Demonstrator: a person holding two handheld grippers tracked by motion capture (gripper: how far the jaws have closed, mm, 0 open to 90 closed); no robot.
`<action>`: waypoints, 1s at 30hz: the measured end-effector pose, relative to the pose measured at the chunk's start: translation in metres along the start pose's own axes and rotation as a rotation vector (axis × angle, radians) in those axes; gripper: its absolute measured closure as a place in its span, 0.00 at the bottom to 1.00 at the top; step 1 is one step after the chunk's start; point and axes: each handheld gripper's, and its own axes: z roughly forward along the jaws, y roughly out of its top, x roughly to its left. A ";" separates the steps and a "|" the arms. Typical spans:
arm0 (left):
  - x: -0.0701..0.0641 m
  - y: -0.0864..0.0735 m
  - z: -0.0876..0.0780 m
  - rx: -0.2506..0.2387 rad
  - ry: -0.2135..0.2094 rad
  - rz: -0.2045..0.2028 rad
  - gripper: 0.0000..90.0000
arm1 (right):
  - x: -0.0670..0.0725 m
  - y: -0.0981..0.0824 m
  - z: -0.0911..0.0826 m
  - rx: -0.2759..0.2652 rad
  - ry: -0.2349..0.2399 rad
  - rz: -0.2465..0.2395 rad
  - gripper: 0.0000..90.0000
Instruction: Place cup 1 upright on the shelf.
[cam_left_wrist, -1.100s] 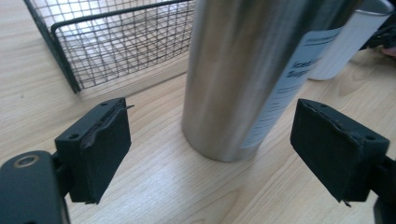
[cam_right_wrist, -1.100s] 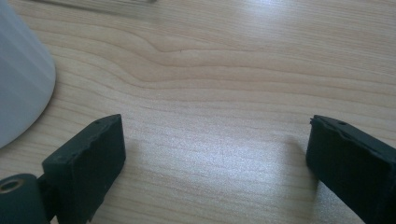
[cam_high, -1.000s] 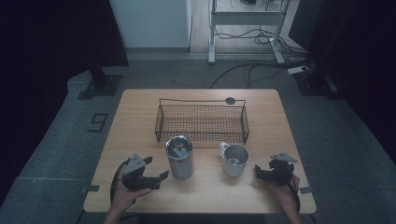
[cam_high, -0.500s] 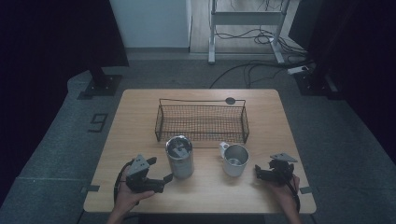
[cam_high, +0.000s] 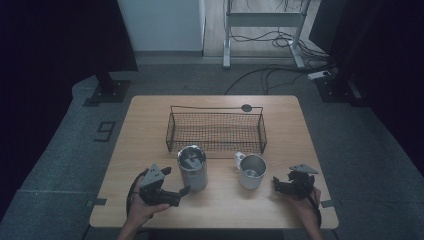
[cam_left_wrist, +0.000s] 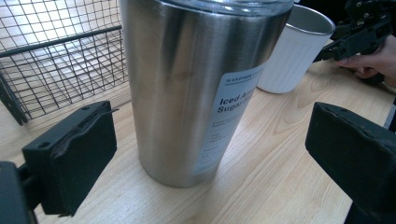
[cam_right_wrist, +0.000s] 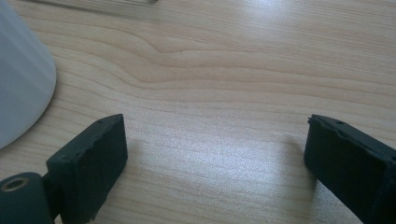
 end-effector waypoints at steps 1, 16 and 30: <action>0.000 0.001 0.001 0.001 0.000 -0.001 0.02 | 0.000 0.000 0.000 0.000 0.000 0.000 0.07; -0.001 0.013 0.016 0.004 0.012 0.009 0.01 | 0.000 0.000 0.000 -0.002 -0.001 0.001 0.07; 0.000 0.017 0.027 0.007 0.013 0.008 0.00 | 0.000 0.000 0.000 -0.004 -0.001 0.001 0.08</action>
